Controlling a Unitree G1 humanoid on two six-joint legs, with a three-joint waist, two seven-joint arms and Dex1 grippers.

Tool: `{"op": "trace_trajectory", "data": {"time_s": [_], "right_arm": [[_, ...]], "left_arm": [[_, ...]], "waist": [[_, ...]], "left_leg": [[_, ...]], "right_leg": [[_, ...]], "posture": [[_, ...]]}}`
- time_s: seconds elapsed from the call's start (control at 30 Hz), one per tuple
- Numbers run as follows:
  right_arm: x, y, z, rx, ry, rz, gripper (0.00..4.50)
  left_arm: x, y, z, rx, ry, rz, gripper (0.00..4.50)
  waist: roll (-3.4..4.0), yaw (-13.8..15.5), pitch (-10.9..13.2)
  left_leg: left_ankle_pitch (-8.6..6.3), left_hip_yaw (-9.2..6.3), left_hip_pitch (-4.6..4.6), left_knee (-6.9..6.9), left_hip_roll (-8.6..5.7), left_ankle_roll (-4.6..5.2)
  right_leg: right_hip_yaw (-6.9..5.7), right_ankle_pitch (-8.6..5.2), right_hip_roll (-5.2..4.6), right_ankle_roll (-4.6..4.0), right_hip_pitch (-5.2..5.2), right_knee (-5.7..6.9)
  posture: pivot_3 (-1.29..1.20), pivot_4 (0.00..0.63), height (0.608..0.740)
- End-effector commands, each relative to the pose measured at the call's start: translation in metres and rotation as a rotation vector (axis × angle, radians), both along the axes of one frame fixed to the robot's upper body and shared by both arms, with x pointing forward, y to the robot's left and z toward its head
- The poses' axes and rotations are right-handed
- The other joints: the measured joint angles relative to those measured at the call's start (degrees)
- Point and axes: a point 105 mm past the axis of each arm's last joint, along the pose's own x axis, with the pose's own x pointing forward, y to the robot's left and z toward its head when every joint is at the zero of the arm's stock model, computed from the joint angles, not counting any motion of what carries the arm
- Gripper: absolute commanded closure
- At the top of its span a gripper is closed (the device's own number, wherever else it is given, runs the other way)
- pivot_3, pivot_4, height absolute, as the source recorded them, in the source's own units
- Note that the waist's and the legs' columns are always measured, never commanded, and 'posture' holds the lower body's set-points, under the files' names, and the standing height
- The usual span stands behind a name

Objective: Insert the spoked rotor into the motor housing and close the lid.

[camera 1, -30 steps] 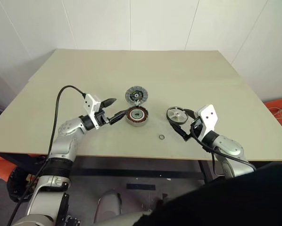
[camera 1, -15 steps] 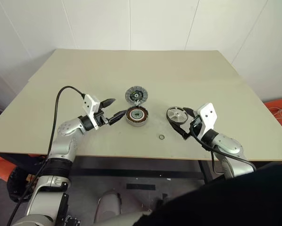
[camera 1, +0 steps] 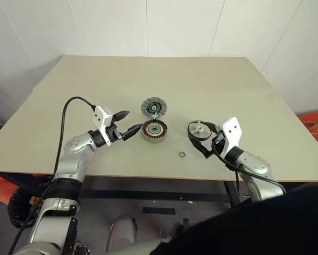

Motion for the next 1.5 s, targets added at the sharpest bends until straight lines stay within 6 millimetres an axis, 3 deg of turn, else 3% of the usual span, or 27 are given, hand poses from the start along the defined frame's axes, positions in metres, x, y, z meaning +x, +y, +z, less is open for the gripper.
{"op": "trace_trajectory", "data": {"time_s": [0.03, 0.17, 0.37, 0.6, 0.9, 1.2, 1.5], "right_arm": [[-0.009, 0.012, -0.003, 0.005, -0.005, 0.027, 0.04], [-0.014, 0.021, -0.005, 0.022, 0.001, 0.030, 1.29], [-0.020, 0.032, -0.008, 0.028, 0.012, 0.051, 1.29], [-0.027, 0.036, -0.016, 0.052, 0.064, 0.063, 1.29], [-0.030, 0.027, -0.039, 0.019, 0.158, -0.003, 1.29], [-0.036, 0.034, -0.017, 0.037, 0.206, 0.015, 1.29], [-0.041, 0.049, -0.028, 0.033, 0.288, 0.011, 1.29]], "left_arm": [[0.000, -0.004, 0.016, 0.009, -0.055, -0.017, 0.05], [-0.001, -0.004, 0.016, 0.022, -0.044, -0.032, 0.05], [-0.001, -0.003, 0.017, 0.032, -0.041, -0.034, 0.05], [-0.002, -0.006, 0.015, 0.024, -0.036, -0.036, 0.05], [-0.002, -0.001, 0.016, 0.041, -0.031, -0.039, 0.05], [-0.001, -0.002, 0.015, 0.041, -0.032, -0.031, 0.05], [-0.006, 0.004, 0.014, 0.051, -0.022, -0.018, 0.05]], "waist": [[0.00, 0.03, 0.00], [0.00, 0.01, 0.00], [0.00, -0.01, 0.00], [-0.01, 0.02, 0.00], [0.00, 0.01, 0.00], [0.00, 0.04, 0.00], [0.00, 0.02, 0.00]], "left_leg": [[0.00, 0.00, 0.00, 0.00, 0.00, 0.00], [0.00, 0.01, -0.06, -0.04, -0.02, 0.00], [0.01, 0.00, 0.02, -0.12, 0.01, -0.02], [0.01, 0.01, -0.01, -0.11, -0.02, -0.02], [0.01, 0.00, -0.01, -0.13, -0.01, -0.02], [0.02, 0.00, 0.00, -0.14, -0.02, -0.03], [0.03, 0.00, 0.03, -0.16, -0.01, -0.06]], "right_leg": [[0.00, 0.00, 0.00, 0.00, -0.01, 0.00], [0.01, 0.00, 0.00, 0.00, -0.08, -0.02], [0.01, -0.19, 0.01, 0.32, -0.08, 0.00], [0.02, -0.03, 0.00, 0.04, -0.06, -0.02], [0.02, -0.19, 0.00, 0.32, -0.08, -0.02], [0.02, -0.18, 0.00, 0.31, -0.07, -0.02], [0.02, -0.20, 0.00, 0.34, -0.07, -0.01]], "posture": [[0.00, 0.000, 0.740], [0.00, 0.000, 0.740], [0.00, 0.000, 0.740], [0.00, 0.000, 0.740], [0.00, 0.000, 0.740], [0.00, 0.000, 0.740], [0.00, 0.000, 0.740]]}}
